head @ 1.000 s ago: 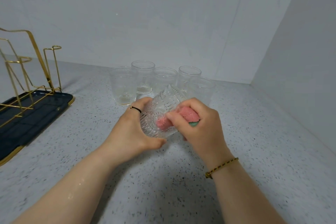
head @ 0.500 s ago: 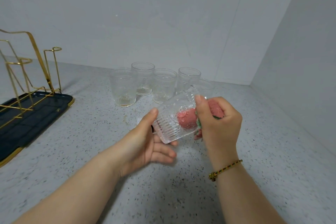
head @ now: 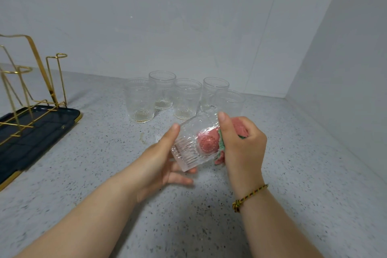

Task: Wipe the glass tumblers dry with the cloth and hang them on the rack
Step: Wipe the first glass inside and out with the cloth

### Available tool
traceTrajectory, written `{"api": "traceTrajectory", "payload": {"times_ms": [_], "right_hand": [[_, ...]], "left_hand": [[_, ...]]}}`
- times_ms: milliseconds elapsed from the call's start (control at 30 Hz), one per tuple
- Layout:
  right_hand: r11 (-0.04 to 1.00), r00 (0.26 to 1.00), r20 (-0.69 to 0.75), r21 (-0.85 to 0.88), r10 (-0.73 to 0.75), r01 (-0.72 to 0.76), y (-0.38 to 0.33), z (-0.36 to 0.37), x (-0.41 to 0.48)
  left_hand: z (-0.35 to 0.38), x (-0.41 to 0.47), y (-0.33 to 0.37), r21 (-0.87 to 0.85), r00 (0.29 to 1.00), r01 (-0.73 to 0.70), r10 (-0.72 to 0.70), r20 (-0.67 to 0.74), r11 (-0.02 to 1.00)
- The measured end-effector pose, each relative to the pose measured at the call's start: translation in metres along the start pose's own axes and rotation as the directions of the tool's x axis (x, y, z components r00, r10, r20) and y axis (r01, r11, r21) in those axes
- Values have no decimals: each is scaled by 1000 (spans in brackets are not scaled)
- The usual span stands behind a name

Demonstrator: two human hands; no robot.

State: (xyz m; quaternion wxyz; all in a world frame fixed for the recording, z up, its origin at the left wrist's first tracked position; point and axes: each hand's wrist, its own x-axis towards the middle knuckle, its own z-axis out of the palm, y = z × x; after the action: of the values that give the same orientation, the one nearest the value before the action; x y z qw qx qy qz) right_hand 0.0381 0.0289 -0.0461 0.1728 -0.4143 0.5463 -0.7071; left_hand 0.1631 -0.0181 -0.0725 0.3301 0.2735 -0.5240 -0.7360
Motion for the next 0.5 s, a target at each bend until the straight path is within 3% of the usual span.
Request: {"api": "traceTrajectory", "payload": {"times_ms": [67, 200, 300, 367, 433, 500], "right_hand": [[999, 998, 66, -43, -11, 14, -1, 0, 2], [998, 994, 109, -66, 16, -9, -1, -3, 7], [999, 997, 65, -37, 30, -28, 0, -2, 6], [999, 999, 23, 0, 46, -46, 0, -2, 3], [999, 999, 4, 30, 45, -45, 0, -2, 0], [999, 999, 11, 21, 30, -30, -1, 0, -1]], "left_hand": [[-1, 0, 1, 51, 996, -59, 63, -66, 997], [-2, -5, 1, 413, 938, -262, 330, -103, 872], [-1, -7, 1, 380, 925, -299, 364, -110, 875], [-3, -5, 1, 324, 959, -212, 260, -114, 922], [-5, -2, 0, 142, 996, -68, 75, -41, 987], [-2, -3, 3, 33, 1000, 22, -23, 15, 999]]}}
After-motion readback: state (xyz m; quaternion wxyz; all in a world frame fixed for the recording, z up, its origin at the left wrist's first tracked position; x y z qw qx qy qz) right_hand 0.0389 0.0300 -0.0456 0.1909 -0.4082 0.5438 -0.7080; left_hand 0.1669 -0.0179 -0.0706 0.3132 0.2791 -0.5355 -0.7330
